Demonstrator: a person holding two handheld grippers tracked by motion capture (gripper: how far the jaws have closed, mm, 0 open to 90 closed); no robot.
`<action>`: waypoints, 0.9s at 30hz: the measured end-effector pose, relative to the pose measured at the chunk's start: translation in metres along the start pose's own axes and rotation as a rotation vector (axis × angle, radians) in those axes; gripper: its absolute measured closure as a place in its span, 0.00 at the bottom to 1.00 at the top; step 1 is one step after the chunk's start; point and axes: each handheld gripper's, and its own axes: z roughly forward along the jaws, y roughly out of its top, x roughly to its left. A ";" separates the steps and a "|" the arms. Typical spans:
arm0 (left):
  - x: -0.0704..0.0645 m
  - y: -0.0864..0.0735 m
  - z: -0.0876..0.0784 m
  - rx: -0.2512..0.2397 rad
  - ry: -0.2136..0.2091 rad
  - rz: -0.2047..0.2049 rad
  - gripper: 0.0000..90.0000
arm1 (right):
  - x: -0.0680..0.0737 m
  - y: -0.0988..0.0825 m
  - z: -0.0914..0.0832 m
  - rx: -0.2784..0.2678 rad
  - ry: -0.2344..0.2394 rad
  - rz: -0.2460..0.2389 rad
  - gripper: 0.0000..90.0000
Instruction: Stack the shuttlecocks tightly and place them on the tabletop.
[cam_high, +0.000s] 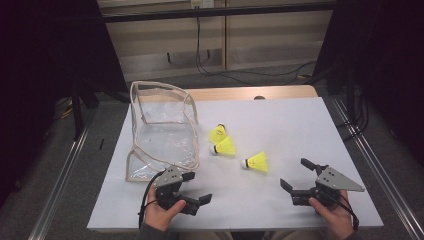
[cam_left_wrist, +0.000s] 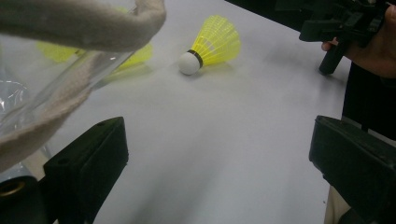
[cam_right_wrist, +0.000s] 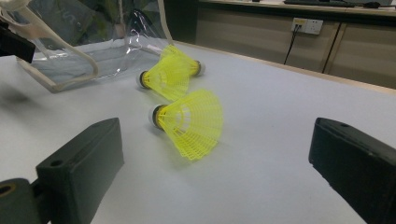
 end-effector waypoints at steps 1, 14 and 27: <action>0.001 0.000 -0.001 0.000 0.000 0.000 0.05 | 0.000 0.000 0.000 0.000 0.000 -0.001 0.03; 0.006 -0.001 -0.009 0.003 0.009 0.013 0.05 | 0.000 0.000 0.000 0.000 -0.001 -0.001 0.03; 0.011 -0.003 -0.014 -0.002 0.002 0.012 0.05 | 0.000 0.000 0.001 0.000 -0.001 0.002 0.03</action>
